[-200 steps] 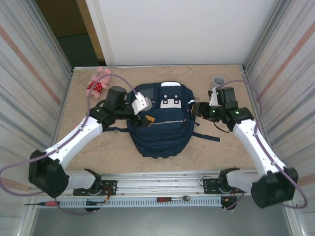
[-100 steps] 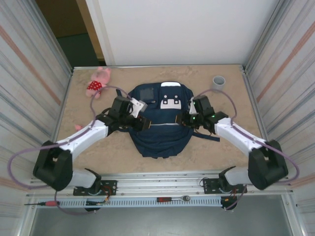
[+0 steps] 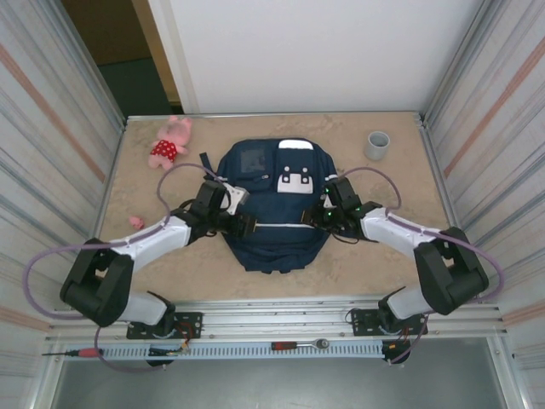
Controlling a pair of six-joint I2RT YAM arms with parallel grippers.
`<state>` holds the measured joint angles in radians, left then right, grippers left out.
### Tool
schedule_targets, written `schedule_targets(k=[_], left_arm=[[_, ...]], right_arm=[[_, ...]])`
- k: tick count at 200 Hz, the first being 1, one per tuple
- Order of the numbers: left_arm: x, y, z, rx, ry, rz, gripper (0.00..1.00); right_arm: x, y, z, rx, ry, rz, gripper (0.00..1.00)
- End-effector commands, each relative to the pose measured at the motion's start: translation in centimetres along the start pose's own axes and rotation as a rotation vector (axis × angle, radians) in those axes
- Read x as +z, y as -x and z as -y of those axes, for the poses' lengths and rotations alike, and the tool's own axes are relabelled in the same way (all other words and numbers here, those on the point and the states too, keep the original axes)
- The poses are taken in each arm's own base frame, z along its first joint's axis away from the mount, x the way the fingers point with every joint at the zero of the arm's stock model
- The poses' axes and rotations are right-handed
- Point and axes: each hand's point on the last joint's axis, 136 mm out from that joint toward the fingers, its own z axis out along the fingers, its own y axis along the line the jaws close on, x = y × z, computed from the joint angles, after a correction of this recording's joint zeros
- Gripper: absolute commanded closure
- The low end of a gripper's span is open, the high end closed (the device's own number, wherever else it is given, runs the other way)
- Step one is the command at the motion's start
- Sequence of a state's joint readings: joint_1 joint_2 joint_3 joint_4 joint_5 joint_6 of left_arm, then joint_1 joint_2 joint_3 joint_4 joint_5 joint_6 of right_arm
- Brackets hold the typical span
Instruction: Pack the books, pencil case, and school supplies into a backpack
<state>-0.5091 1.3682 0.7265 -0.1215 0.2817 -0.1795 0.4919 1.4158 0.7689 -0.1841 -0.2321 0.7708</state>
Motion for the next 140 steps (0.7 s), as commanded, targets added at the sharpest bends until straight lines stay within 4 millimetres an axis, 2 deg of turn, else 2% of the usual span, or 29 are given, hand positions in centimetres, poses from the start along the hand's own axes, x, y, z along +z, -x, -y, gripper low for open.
schedule_targets(k=[1,20,34,44,60,63,65,84,91,102,140], left_arm=[[-4.5,5.2,-1.9,0.02,0.117,0.176,0.43],[-8.6,7.9,-4.4,0.018,0.211,0.333,0.3],[-11.5,8.9,-6.9,0.031,0.331,0.439,0.2],[-13.3,9.2,-8.7,0.042,0.418,0.508,0.13],[-15.5,8.8,-11.4,0.042,0.552,0.598,0.09],[-15.8,8.7,-12.0,0.036,0.578,0.611,0.08],[-16.0,8.6,-12.3,0.032,0.594,0.62,0.08],[-17.0,7.0,-15.1,-0.02,0.736,0.658,0.07],[-17.0,6.5,-15.6,-0.028,0.768,0.658,0.01],[-16.7,5.6,-16.3,-0.04,0.803,0.66,0.01],[-15.8,2.8,-17.8,-0.055,0.87,0.678,0.01]], right_arm=[[-6.2,5.3,-0.9,-0.082,-0.042,0.178,0.67],[-11.8,9.5,-1.2,-0.134,-0.04,0.348,0.46],[-15.6,11.9,-0.3,-0.177,-0.08,0.484,0.38],[-17.5,13.0,1.0,-0.191,-0.132,0.556,0.33],[-19.2,14.3,3.5,-0.208,-0.199,0.634,0.15],[-19.3,14.4,4.2,-0.206,-0.213,0.643,0.03],[-19.4,14.5,4.5,-0.208,-0.219,0.651,0.0],[-19.5,14.9,8.0,-0.182,-0.27,0.687,0.01],[-19.5,15.0,9.1,-0.171,-0.281,0.702,0.01],[-19.2,14.9,10.6,-0.159,-0.29,0.711,0.01],[-17.4,14.1,13.3,-0.178,-0.32,0.73,0.01]])
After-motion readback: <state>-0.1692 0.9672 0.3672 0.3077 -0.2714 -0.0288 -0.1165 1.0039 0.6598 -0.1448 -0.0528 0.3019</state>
